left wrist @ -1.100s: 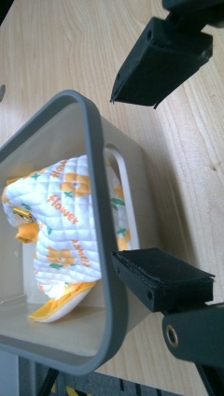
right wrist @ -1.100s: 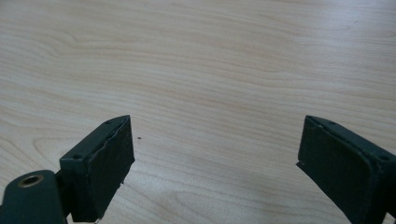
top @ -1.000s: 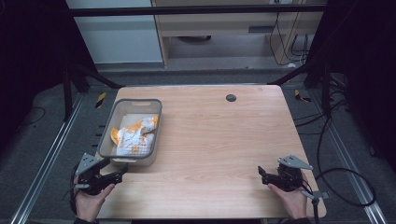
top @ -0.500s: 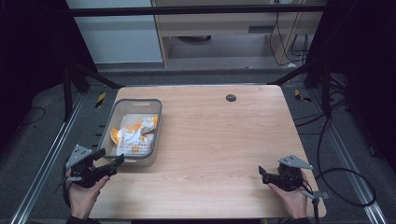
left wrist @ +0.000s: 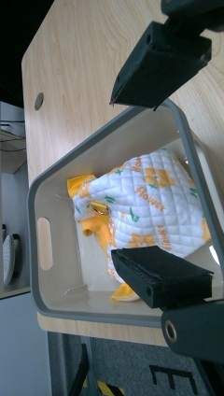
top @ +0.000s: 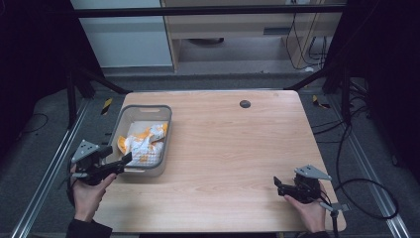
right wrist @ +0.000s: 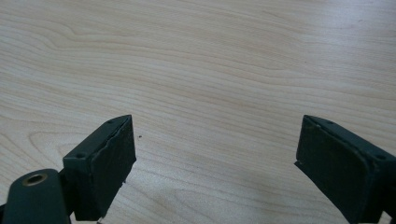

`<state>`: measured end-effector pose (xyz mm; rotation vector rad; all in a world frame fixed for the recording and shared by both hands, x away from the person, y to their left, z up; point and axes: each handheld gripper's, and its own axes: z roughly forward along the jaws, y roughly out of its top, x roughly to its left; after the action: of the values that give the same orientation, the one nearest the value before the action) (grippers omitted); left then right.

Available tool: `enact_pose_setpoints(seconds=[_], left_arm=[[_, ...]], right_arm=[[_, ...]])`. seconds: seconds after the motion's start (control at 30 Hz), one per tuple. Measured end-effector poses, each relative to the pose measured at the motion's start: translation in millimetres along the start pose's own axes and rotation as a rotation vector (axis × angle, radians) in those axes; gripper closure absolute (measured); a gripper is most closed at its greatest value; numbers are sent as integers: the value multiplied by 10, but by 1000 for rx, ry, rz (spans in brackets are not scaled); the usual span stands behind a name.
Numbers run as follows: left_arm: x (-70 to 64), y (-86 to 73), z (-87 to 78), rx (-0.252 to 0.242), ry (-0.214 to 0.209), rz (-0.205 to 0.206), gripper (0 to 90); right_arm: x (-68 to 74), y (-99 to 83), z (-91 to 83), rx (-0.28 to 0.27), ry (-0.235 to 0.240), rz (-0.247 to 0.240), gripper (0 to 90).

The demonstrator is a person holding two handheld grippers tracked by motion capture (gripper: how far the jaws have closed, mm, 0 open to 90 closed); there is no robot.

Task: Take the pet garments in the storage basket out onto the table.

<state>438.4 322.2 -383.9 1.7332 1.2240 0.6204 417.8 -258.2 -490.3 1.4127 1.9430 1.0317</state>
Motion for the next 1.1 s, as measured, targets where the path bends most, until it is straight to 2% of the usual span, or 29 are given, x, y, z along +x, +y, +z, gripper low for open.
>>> enact_pose_setpoints(seconds=[0.2,0.27,0.53,0.7,0.87,0.97,1.1], left_arm=[[-10,103,107,34,-4,29,203],[-17,146,161,56,-4,52,201],[-39,238,239,74,-7,79,202],[-27,324,309,122,-6,105,200],[-5,377,348,149,-10,110,198],[15,410,382,166,-27,98,194],[40,452,455,194,-17,106,194]], right_arm=[[-5,-1,2,-2,1,1,118],[-2,-1,7,5,3,2,118],[-4,0,7,4,1,2,118],[-6,-1,10,6,1,2,118],[-9,-1,16,7,-1,0,118],[-11,0,13,5,-4,2,117],[-12,2,8,3,-1,7,116]])
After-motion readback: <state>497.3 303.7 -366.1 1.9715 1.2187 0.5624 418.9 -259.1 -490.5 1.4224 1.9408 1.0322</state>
